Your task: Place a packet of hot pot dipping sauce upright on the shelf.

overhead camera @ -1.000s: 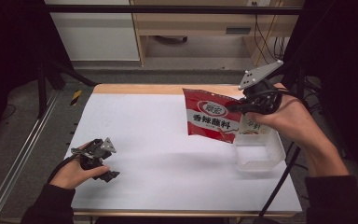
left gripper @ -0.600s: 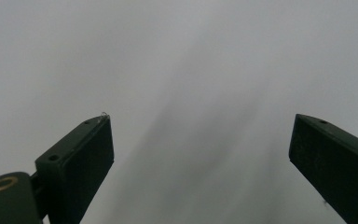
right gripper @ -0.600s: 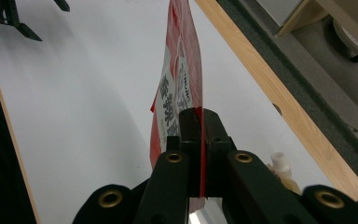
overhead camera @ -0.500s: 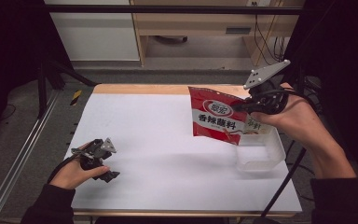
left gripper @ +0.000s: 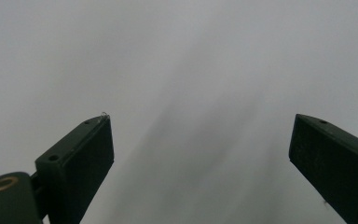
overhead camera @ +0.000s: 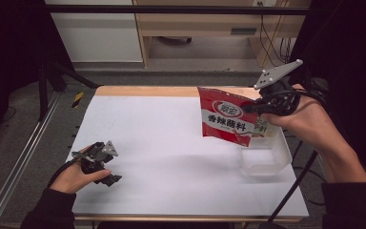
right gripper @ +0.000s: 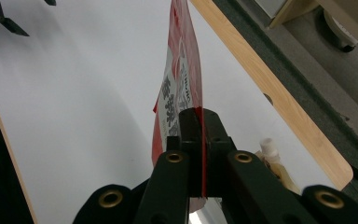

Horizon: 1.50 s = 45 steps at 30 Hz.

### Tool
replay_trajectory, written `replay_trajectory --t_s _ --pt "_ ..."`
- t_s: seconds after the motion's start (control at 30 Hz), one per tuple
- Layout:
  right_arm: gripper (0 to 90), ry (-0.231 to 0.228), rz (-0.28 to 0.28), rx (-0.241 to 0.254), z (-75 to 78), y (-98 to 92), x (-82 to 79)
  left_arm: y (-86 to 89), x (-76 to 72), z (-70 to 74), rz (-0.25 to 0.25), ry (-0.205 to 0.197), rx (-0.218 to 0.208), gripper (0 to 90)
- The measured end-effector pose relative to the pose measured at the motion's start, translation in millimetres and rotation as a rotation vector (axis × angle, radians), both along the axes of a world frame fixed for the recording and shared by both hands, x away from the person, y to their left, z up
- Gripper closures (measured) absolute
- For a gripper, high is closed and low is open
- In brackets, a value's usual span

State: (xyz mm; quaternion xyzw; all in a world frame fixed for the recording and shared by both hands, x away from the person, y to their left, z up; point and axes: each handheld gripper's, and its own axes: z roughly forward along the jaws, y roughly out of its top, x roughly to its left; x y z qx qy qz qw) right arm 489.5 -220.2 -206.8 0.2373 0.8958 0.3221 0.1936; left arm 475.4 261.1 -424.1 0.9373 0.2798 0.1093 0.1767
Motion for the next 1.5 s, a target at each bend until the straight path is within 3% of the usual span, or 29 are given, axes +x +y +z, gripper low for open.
replay_trajectory --t_s 0.63,0.77,1.27,1.5 --pt "90.0 0.025 -0.044 -0.026 1.4 -16.5 -2.7 2.2 0.2 0.4 -0.003 0.0 0.008 6.6" --pt "90.0 0.037 -0.065 -0.037 -1.1 -27.8 -5.4 2.7 -0.5 0.3 0.011 -0.001 -0.013 6.6" --pt "90.0 0.081 -0.164 -0.058 -15.4 -80.9 -20.0 5.8 -0.6 1.5 0.01 0.002 -0.004 6.6" --pt "90.0 0.095 -0.19 -0.062 -22.6 -94.6 -19.4 4.8 -0.6 1.4 0.003 0.006 0.0 6.6"
